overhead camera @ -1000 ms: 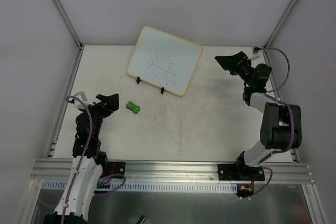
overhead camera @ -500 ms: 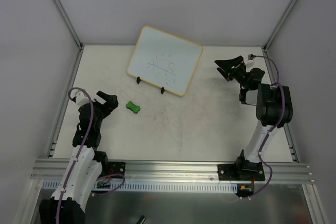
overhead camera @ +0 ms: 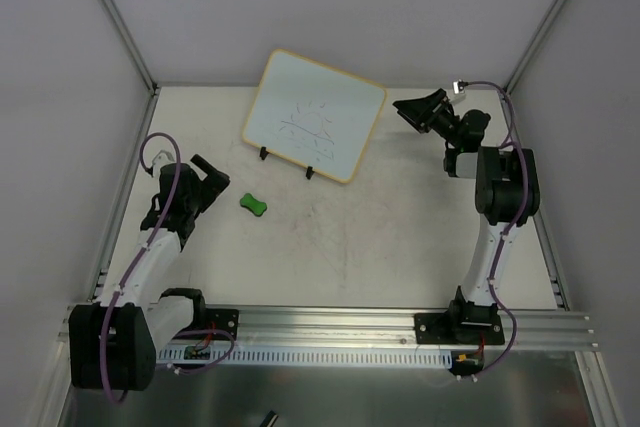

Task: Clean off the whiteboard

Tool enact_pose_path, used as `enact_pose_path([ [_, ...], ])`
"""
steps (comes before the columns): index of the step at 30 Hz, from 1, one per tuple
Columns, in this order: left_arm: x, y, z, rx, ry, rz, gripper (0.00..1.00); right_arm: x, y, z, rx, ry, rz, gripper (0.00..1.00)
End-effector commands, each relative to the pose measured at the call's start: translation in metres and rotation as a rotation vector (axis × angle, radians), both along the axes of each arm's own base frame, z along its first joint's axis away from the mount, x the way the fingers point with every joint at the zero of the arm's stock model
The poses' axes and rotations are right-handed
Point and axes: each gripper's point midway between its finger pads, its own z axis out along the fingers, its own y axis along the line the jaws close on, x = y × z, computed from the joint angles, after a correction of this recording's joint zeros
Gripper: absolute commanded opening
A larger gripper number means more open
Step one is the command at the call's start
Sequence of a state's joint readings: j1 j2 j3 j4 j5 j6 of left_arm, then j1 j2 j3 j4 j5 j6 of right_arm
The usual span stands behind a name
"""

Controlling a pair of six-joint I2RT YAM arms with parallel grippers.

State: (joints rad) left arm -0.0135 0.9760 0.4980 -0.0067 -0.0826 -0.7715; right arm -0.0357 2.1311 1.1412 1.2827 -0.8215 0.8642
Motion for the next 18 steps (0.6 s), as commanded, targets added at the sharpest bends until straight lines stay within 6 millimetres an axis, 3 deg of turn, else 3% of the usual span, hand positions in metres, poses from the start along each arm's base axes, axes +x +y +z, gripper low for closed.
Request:
enact_pose_path([
  [1, 0.009, -0.007, 0.015, -0.039, 0.001, -0.001, 0.99, 0.000, 0.007, 0.041, -0.026, -0.238, 0.043, 0.94],
  [10, 0.020, -0.016, 0.003, -0.044, 0.118, -0.044, 0.99, 0.004, 0.023, 0.036, -0.076, -0.288, 0.093, 0.91],
  [14, 0.022, -0.021, -0.006, -0.049, 0.163, -0.063, 0.99, -0.001, 0.049, 0.027, -0.099, -0.289, 0.148, 0.91],
  [18, 0.022, -0.024, -0.008, -0.047, 0.173, -0.078, 0.99, -0.001, 0.058, 0.025, -0.112, -0.290, 0.165, 0.91],
])
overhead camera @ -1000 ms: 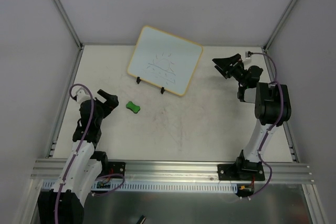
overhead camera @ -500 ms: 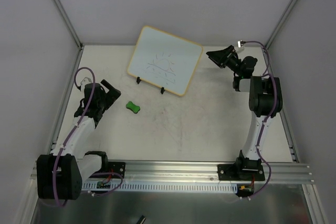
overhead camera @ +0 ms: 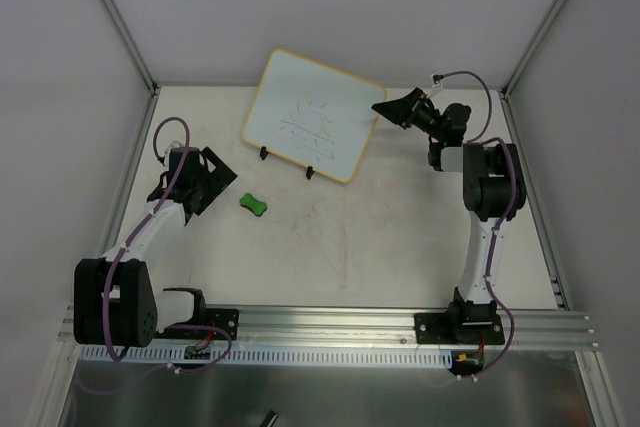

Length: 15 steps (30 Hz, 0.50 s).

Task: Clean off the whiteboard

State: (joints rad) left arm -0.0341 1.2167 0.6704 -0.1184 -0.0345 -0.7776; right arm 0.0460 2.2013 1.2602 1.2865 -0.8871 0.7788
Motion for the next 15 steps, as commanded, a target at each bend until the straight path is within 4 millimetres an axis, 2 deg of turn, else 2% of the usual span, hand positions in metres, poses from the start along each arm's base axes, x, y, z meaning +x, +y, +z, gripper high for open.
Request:
enact_pose_path([
  [1, 0.004, -0.009, 0.009, -0.016, -0.005, -0.028, 0.99, -0.001, 0.013, 0.022, -0.037, -0.170, 0.037, 0.90],
  [8, 0.008, -0.022, -0.002, -0.020, 0.042, -0.062, 0.99, 0.006, 0.024, 0.016, -0.034, -0.157, 0.047, 0.87],
  [12, 0.008, -0.030, -0.011, -0.035, 0.078, -0.068, 0.99, 0.010, 0.025, 0.016, -0.028, -0.152, 0.053, 0.77],
  [15, 0.009, -0.036, -0.013, -0.042, 0.091, -0.076, 0.99, 0.012, 0.027, 0.012, -0.028, -0.148, 0.057, 0.76],
])
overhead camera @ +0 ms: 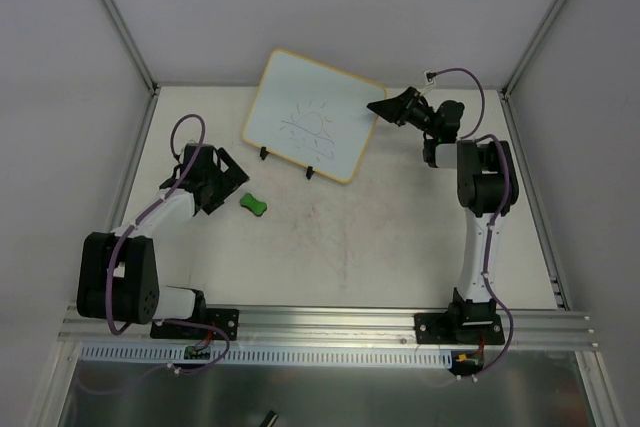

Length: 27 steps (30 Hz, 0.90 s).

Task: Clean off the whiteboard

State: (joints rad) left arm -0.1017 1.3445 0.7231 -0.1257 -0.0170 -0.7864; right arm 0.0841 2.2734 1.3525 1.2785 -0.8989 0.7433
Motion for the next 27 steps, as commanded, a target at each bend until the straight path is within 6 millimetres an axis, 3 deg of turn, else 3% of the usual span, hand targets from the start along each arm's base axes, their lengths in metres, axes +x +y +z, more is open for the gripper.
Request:
enact_pose_path([
  [1, 0.003, -0.011, 0.006, -0.030, 0.012, -0.003, 0.99, 0.004, 0.005, 0.019, -0.004, -0.108, 0.013, 0.75],
  [17, -0.001, -0.025, -0.005, -0.012, 0.051, -0.021, 0.99, 0.011, 0.029, 0.004, -0.005, -0.085, 0.045, 0.57],
  [22, -0.002, -0.025, -0.012, -0.015, 0.072, -0.001, 0.99, 0.011, 0.033, 0.005, -0.010, -0.084, 0.054, 0.29],
  [27, -0.002, -0.029, -0.025, -0.031, 0.123, -0.005, 0.95, 0.010, 0.034, 0.004, -0.012, -0.080, 0.057, 0.20],
])
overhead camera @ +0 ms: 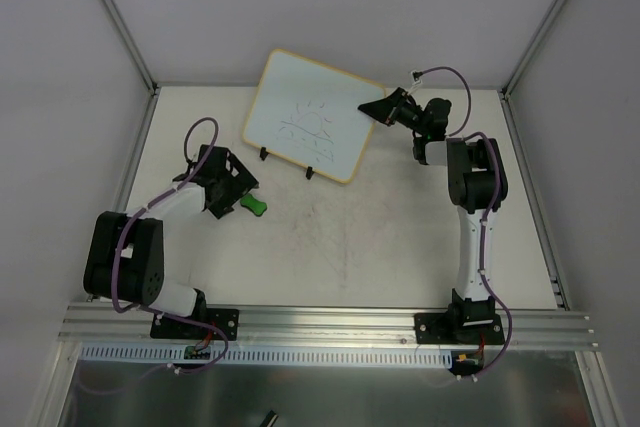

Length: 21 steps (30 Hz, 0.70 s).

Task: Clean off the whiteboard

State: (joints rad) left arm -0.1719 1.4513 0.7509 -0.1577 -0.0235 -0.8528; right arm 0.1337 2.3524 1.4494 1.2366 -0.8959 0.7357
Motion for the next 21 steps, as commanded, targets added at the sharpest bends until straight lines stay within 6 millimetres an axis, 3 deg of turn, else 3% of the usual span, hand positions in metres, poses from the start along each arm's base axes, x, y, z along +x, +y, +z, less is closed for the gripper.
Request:
enact_pose_path([
  [1, 0.0048, -0.0061, 0.0006, -0.016, 0.017, 0.018, 0.95, 0.0024, 0.0048, 0.0184, -0.004, -0.096, 0.011, 0.14],
  [5, 0.0038, -0.0072, -0.0043, -0.020, 0.036, 0.024, 0.95, 0.0025, 0.0051, 0.0176, -0.006, -0.088, 0.014, 0.00],
  [15, 0.0027, -0.0125, 0.0006, -0.079, 0.047, 0.094, 0.81, 0.0024, 0.0050, 0.0178, -0.010, -0.092, 0.013, 0.00],
  [16, 0.0019, -0.0127, 0.0010, -0.085, 0.053, 0.106, 0.73, 0.0025, 0.0050, 0.0170, -0.010, -0.090, 0.013, 0.00],
  [21, -0.0009, -0.0090, 0.0011, -0.088, 0.083, 0.174, 0.70, 0.0016, 0.0050, 0.0206, -0.010, -0.097, 0.014, 0.00],
])
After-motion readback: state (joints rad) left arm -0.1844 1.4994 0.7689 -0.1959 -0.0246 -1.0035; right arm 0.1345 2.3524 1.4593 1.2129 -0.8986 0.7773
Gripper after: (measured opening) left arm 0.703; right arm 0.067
